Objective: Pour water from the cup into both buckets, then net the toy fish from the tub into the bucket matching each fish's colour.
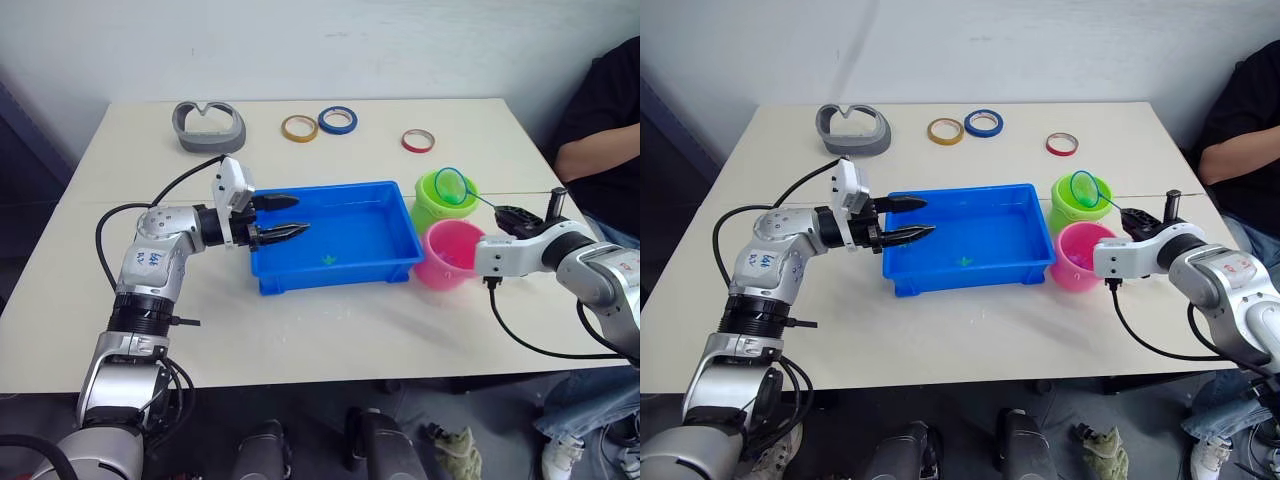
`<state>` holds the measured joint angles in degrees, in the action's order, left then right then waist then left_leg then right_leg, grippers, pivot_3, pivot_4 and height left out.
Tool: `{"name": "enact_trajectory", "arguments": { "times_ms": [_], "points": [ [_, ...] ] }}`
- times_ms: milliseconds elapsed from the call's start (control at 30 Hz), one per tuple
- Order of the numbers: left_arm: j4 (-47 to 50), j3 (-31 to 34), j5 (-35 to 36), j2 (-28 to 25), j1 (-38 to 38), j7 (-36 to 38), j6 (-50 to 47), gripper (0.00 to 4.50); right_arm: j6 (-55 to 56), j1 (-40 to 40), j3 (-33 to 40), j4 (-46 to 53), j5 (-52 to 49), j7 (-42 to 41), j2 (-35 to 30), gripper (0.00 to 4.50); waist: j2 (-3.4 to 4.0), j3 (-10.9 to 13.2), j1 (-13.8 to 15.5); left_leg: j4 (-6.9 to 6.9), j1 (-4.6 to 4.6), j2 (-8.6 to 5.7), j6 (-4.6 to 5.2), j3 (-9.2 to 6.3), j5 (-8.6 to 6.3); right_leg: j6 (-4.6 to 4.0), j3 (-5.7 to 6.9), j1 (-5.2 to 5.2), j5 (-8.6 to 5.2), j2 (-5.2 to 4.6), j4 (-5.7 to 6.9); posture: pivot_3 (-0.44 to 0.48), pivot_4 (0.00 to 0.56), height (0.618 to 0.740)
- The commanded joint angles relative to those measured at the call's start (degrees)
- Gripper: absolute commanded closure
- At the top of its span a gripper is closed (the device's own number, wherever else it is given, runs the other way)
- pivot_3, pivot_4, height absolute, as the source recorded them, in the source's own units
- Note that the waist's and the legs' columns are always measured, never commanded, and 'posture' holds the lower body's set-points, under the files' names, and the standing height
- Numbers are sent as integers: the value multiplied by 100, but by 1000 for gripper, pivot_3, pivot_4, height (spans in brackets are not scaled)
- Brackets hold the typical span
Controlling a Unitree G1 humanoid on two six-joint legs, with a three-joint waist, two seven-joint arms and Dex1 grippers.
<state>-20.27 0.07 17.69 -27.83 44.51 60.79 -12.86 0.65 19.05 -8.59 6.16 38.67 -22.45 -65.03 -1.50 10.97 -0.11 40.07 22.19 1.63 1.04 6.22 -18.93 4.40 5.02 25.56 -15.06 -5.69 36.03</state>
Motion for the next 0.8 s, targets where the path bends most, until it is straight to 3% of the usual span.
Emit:
{"name": "enact_trajectory", "arguments": {
  "times_ms": [33, 333, 800],
  "points": [
    [15, 49, -19, 21, 101, -48, 161, 1530, 254, 115, 188, -78, 443, 255, -167, 4500, 0, 0, -4, 0, 0, 0, -1, 0, 0, 0, 0, 0, 0, 1, 0, 0, 150, 713],
    [32, 76, 4, 21, 89, -109, 208, 1530, 756, 237, 151, -221, 1546, 880, -243, 4500, 0, 0, 1, 0, 0, 1, -5, 0, 3, 0, 0, 0, 0, 3, 2, 0, 150, 713],
    [3, 88, 21, 12, 88, -134, 237, 1530, 944, 114, 292, -336, 1896, 992, -244, 4500, 0, 0, 0, 1, -1, 0, -7, 1, 4, 0, -1, 0, 0, 11, 5, 0, 150, 713]
  ]
}}
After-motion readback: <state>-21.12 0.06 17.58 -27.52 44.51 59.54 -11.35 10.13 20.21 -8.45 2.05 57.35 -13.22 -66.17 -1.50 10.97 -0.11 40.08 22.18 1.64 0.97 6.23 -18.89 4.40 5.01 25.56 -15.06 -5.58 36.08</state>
